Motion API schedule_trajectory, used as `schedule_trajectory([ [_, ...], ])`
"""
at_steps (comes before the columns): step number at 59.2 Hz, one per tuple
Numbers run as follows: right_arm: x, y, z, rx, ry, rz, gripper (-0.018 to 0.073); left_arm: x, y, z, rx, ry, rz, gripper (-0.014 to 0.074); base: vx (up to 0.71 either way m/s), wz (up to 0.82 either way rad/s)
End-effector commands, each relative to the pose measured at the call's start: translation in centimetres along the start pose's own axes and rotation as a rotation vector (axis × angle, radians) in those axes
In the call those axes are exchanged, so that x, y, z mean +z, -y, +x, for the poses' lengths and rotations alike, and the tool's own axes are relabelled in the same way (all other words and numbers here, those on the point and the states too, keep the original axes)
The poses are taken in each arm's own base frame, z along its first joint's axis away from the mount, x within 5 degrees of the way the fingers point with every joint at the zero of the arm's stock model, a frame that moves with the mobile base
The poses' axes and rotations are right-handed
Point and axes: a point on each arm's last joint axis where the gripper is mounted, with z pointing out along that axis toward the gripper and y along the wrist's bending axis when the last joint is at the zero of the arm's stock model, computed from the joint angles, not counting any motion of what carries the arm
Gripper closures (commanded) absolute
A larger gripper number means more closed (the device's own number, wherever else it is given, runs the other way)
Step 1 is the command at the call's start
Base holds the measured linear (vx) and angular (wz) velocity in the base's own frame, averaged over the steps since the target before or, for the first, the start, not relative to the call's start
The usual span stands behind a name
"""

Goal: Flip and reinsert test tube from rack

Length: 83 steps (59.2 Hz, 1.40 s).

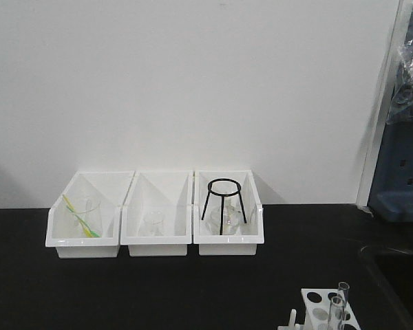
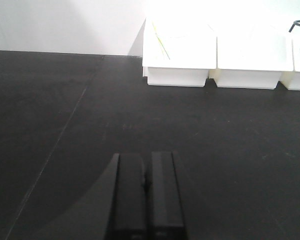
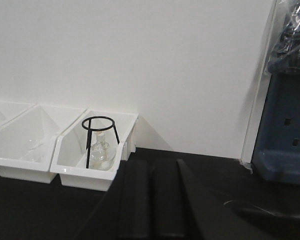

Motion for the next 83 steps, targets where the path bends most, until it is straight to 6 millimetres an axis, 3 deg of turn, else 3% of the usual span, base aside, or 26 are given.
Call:
schedule_trajectory([
  [1,-0.4,-0.1,-1.7,-0.011,0.102,-0.019,0.0571,-0.1,0.2,-0.7,-0.004,0.092,0.019,0.0603,0.0,0.0],
  [22,-0.4,-0.1,-1.7,-0.02,0.098,-0.017,0.0571,-0.1,0.2,-0.7,-0.004,0.092,0.019,0.0603,0.0,0.0],
  [29,-2.1,0.1,-1.0,0.024,0.117,0.007,0.0571,-0.1,0.2,-0.7,-0.004,0.092,0.019,0.0603,0.0,0.0],
  [36,-4.7,0.6,3.0,0.112,0.12,0.083,0.0571,-0.1,0.2,-0.7,-0.004,0.092,0.019,0.0603,0.0,0.0],
  [45,-7.4,0.7,10.6,0.138,0.073,0.193,0.0571,-0.1,0.2,-0.7,-0.004,0.092,0.019,0.0603,0.0,0.0],
  [52,-8.4,0.5,13.8,0.136,0.066,0.22,0.0571,-0.1,0.2,-0.7,-0.004,0.092,0.019,0.0603,0.0,0.0],
  [83,-8.5,0.5,14.1,0.113,0.029,0.223,0.0571,-0.1,0.2,-0.7,-0.004,0.092,0.019,0.0603,0.0,0.0],
])
